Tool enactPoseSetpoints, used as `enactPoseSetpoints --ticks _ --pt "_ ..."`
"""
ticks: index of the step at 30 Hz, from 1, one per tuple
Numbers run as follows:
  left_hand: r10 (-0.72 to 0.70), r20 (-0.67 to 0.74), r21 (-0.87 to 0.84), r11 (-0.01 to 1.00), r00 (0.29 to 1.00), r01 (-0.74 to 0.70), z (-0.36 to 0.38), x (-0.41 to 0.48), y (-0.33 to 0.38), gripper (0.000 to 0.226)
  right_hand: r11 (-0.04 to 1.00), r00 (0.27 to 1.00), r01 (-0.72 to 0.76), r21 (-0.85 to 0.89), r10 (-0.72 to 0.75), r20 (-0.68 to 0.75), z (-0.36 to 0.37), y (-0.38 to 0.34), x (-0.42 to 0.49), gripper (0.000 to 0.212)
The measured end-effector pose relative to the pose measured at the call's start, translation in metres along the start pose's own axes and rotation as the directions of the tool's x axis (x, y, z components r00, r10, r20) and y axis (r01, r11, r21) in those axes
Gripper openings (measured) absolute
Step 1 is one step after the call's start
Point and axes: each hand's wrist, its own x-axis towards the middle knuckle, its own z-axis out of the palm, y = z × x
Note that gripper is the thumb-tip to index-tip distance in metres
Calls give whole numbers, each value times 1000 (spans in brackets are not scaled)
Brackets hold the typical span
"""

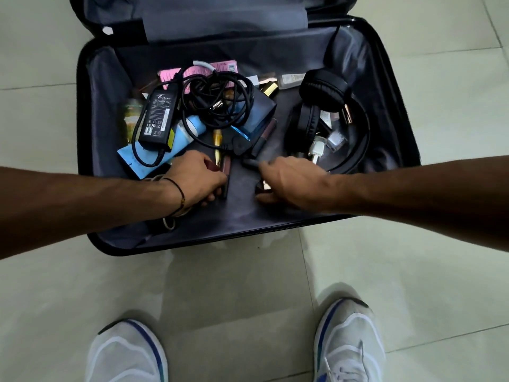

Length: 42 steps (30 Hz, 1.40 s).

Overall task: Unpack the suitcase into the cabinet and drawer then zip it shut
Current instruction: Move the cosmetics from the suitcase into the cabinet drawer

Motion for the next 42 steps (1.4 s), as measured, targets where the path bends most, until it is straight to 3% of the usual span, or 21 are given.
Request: enactPoseSetpoints --ticks 3,6,8,9,11,13,15,18,21,24,32,34,36,37,38,40,42 --pt "18 -9 168 986 1000 -16 4 6 3 26 999 999 39 -20 -39 -5 3 -2 8 32" --pt "79 -45 325 944 996 -60 9 12 6 28 966 985 -172 196 169 31 -10 1 11 38" --pt "118 -67 412 908 991 -80 14 14 7 28 809 938 -340 480 332 104 -21 7 7 37" --pt "123 -75 434 898 990 -79 16 15 9 30 671 914 -394 628 361 187 -25 11 4 34" --pt "107 -78 430 900 991 -64 18 18 11 34 340 884 -448 827 306 353 -33 18 -2 22" --pt "61 -64 402 915 996 -30 17 20 16 35 92 869 -465 881 237 434 -39 24 -8 8" --pt "11 -31 338 941 999 1 14 20 21 34 -32 869 -458 888 197 455 -41 28 -10 9" --pt "-78 46 207 976 996 67 10 14 22 38 -82 881 -437 896 164 444 -43 31 -11 17" --pt "-102 98 67 993 990 95 8 10 16 37 -49 900 -401 915 164 403 -49 40 -11 25" --pt "-82 151 -135 985 985 103 9 9 17 33 13 902 -406 914 164 399 -57 51 -12 15" --pt "34 368 -324 941 929 94 10 12 22 12 424 881 -473 773 256 398 -59 60 -30 15" --pt "95 345 -286 958 934 8 10 11 23 7 640 910 -408 651 224 350 -52 55 -34 15" --pt "187 305 -255 961 934 -109 11 11 24 10 887 942 -273 374 166 292 -46 48 -36 24" --pt "251 281 -223 956 926 -191 12 11 25 10 955 953 -196 221 133 272 -44 43 -37 26" --pt "326 254 -161 943 911 -292 13 13 26 8 984 961 -136 114 103 256 -40 39 -37 24" --pt "468 208 133 856 859 -499 15 17 30 9 994 973 -101 35 91 214 -33 35 -40 8" --pt "562 211 474 657 800 -586 20 19 36 17 991 980 -132 -8 131 148 -25 33 -43 16"
